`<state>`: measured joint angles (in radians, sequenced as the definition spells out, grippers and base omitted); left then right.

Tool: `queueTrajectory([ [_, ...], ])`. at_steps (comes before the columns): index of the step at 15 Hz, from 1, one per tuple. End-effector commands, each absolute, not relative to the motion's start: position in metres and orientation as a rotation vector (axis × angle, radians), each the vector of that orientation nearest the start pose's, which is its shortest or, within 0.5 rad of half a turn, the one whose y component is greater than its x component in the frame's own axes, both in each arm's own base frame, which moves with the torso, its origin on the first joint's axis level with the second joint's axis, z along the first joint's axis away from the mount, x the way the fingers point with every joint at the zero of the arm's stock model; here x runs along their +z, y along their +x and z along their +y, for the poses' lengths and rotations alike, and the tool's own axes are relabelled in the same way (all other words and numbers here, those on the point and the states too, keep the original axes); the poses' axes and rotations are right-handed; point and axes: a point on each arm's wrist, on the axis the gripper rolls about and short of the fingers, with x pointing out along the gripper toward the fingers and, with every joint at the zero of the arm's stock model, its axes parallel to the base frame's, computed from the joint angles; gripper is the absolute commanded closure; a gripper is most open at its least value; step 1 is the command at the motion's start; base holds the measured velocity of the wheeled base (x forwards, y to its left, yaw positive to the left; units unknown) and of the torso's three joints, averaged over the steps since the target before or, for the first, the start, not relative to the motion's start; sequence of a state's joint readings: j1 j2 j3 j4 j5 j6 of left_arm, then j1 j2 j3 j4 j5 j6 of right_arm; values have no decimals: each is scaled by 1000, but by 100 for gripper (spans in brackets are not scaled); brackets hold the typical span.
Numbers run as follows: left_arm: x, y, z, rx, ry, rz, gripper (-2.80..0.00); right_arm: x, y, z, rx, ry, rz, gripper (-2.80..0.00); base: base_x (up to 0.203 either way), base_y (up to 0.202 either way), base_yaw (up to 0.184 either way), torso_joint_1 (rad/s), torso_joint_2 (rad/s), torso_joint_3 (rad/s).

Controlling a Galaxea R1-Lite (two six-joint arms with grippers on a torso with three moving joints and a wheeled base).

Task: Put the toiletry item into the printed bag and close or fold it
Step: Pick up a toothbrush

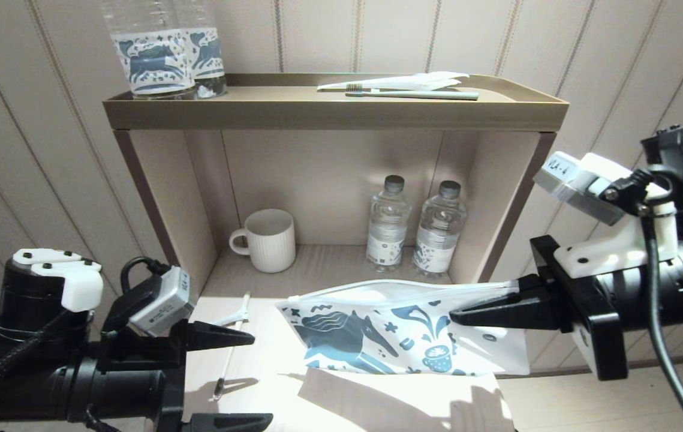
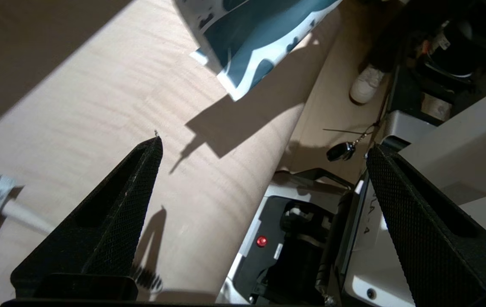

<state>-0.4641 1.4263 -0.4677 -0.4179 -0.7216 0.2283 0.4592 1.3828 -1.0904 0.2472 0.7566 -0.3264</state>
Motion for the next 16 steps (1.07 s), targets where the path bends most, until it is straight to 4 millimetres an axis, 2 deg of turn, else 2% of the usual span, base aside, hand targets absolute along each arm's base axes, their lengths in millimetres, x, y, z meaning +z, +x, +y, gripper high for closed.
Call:
queueTrajectory([
  [1,154,166,-89,-1156,116,395,-280,271,185,105,1251,-193,351,0,0,0,0,0,0,0],
  [3,154,160,-76,-1057,115,402,-280,273,182,104,1249,-191,343,0,0,0,0,0,0,0],
  [7,151,153,-70,-885,151,466,-280,272,181,103,1249,-188,348,0,0,0,0,0,0,0],
  [10,148,156,-70,-784,180,520,-280,272,181,103,1251,-189,347,0,0,0,0,0,0,0],
  [12,150,159,-74,-782,192,532,-280,272,181,104,1252,-190,347,0,0,0,0,0,0,0],
  [16,141,180,-95,-804,222,613,-280,272,182,105,1254,-189,350,0,0,0,0,0,0,0],
])
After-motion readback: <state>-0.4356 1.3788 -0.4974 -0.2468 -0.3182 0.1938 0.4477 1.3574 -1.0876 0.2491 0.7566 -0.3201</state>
